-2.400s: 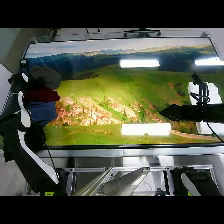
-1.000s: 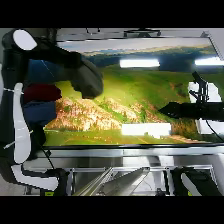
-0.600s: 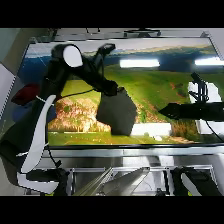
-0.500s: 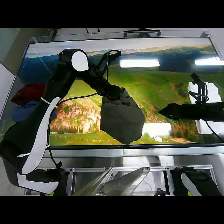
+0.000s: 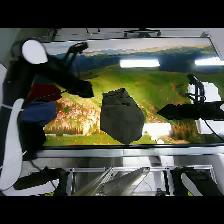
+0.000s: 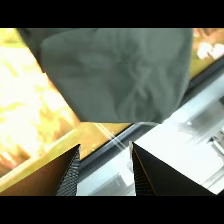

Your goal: Fold the shirts.

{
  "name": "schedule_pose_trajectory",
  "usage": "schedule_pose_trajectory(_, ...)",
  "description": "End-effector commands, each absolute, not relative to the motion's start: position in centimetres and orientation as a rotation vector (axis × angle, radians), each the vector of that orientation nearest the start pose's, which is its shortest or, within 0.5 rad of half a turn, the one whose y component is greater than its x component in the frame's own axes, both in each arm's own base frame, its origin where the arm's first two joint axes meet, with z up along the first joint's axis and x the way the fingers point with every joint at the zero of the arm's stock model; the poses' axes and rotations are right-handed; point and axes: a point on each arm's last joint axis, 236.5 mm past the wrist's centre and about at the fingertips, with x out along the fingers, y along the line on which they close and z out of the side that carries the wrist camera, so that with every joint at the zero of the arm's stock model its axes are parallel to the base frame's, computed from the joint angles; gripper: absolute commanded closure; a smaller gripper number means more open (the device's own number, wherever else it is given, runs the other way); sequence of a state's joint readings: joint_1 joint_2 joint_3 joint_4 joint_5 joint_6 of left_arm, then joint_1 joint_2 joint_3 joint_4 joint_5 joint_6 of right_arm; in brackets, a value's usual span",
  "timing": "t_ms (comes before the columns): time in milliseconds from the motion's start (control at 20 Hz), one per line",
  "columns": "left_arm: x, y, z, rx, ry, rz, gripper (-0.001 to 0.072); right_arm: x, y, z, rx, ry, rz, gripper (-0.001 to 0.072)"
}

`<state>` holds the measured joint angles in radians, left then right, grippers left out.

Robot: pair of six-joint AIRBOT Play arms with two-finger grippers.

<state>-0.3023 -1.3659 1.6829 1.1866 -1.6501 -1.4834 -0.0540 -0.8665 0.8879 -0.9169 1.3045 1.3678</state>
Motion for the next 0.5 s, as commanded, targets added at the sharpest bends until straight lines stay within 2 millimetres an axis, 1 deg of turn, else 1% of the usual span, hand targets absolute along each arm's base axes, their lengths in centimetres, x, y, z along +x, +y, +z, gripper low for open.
schedule_pose_trajectory(0, 34.4, -13.8, 9.3, -0.088, 1.231, -0.505, 0.0366, 30.1, 11.4, 5.4, 0.396, 1.194, 0.457, 0.0341)
schedule_pose_trajectory(50, 34.6, -12.9, 7.3, -0.122, 1.210, -0.491, 0.0366, 31.0, 11.3, 4.4, 0.389, 1.199, 0.457, 0.0341)
schedule_pose_trajectory(100, 34.6, -12.9, 5.4, -0.186, 1.191, -0.504, 0.0367, 31.7, 11.1, 3.0, 0.390, 1.218, 0.449, 0.0341)
schedule_pose_trajectory(200, 33.9, -14.1, 2.3, -0.320, 1.193, -0.587, 0.0366, 32.9, 10.9, 0.3, 0.389, 1.280, 0.452, 0.0341)
schedule_pose_trajectory(250, 33.0, -14.7, 0.7, -0.359, 1.226, -0.632, 0.0366, 33.3, 10.9, -1.1, 0.395, 1.319, 0.453, 0.0341)
schedule_pose_trajectory(350, 30.5, -15.0, -3.5, -0.385, 1.351, -0.657, 0.0365, 33.7, 11.2, -3.4, 0.438, 1.384, 0.451, 0.0341)
schedule_pose_trajectory(400, 29.3, -14.9, -5.5, -0.404, 1.416, -0.649, 0.0365, 33.9, 11.7, -4.2, 0.471, 1.406, 0.463, 0.0341)
schedule_pose_trajectory(450, 28.5, -15.1, -7.0, -0.431, 1.462, -0.643, 0.0364, 34.2, 12.4, -5.0, 0.503, 1.418, 0.489, 0.0341)
